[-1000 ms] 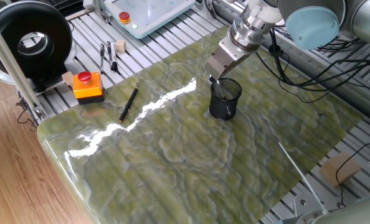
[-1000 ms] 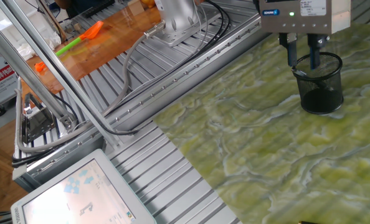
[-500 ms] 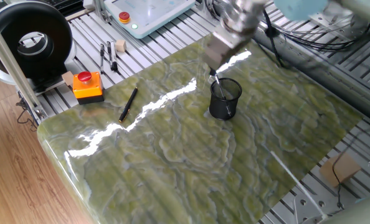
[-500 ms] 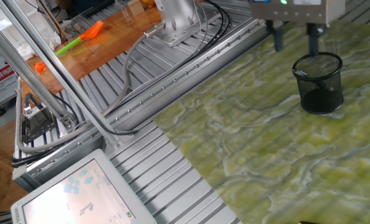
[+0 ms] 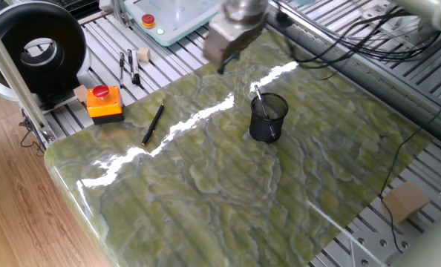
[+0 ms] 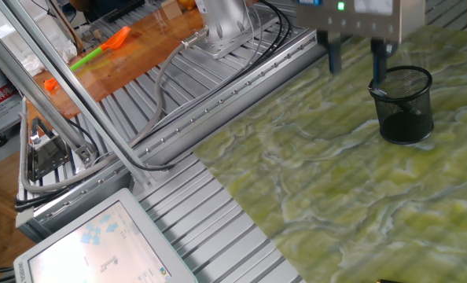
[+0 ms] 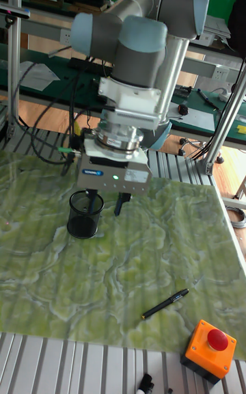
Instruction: Put the pen into the pen holder
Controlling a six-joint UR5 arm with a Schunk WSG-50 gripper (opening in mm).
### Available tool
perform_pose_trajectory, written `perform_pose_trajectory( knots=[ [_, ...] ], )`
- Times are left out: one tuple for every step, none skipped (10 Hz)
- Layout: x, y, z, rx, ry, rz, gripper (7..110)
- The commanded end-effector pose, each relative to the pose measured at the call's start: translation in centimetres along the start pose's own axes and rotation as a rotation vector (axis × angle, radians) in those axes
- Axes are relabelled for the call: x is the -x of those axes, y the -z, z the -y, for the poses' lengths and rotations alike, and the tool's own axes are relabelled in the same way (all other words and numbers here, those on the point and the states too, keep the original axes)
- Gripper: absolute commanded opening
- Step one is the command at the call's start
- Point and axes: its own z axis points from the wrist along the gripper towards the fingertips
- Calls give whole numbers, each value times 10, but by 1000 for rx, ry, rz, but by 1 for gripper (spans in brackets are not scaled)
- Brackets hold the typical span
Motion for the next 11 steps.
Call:
perform_pose_trajectory(
  knots=[
    [10,-13,-26,-13,-44,11,22],
    [7,-11,-24,-15,-48,0,22],
    [3,-8,-21,-21,-46,-13,22],
    [1,-6,-17,-37,-49,-16,22],
    [0,-4,-19,-30,-56,-16,22],
    [-1,-2,-22,-16,-68,-18,7],
    [-2,-1,-23,-9,-69,-22,7],
    [-2,0,-24,-4,-70,-20,7],
    [-2,2,-25,7,-69,-17,7],
    [-2,5,-24,11,-66,-18,7],
    [-2,4,-22,9,-63,-20,7]
  ],
)
